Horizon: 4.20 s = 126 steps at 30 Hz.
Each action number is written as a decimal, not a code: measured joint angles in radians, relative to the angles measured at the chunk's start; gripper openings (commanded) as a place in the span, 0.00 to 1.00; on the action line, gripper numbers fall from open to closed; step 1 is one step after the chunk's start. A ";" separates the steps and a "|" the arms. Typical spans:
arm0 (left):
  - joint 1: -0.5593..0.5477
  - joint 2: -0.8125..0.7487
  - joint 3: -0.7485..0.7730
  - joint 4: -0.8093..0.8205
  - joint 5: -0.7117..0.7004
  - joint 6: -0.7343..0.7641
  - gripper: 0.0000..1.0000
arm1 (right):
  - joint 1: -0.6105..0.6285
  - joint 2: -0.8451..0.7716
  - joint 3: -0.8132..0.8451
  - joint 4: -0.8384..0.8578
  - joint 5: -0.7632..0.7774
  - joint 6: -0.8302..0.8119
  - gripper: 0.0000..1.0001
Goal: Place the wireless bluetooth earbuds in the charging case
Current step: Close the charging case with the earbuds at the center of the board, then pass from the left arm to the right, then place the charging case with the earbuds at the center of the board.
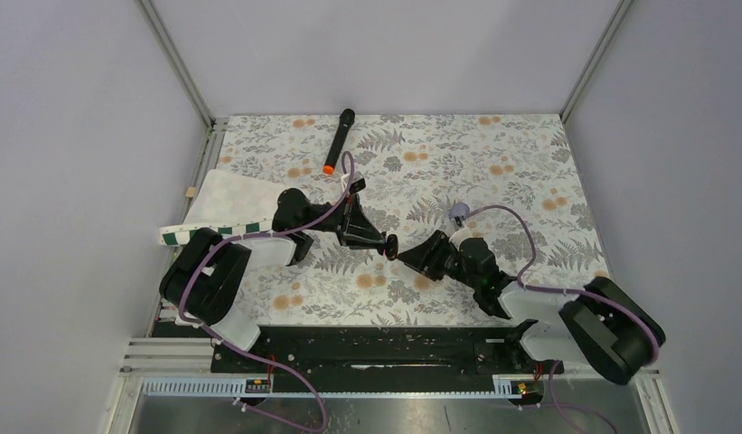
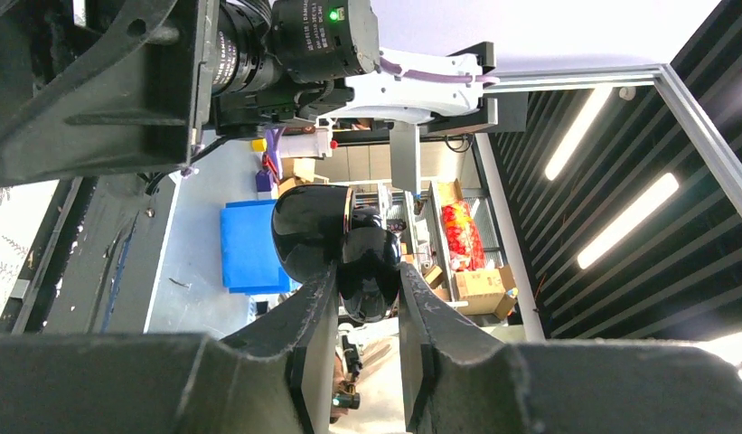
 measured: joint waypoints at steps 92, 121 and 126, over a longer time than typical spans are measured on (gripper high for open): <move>0.032 0.001 0.011 0.031 0.018 0.029 0.62 | 0.016 0.063 0.111 0.570 -0.233 0.280 0.16; 0.219 -0.325 0.357 -1.724 -0.409 1.232 0.88 | -0.142 -0.147 0.200 -0.206 -0.014 -0.187 0.17; 0.224 -0.354 0.327 -1.727 -0.423 1.231 0.88 | -0.208 0.164 0.312 -0.149 -0.050 -0.213 0.15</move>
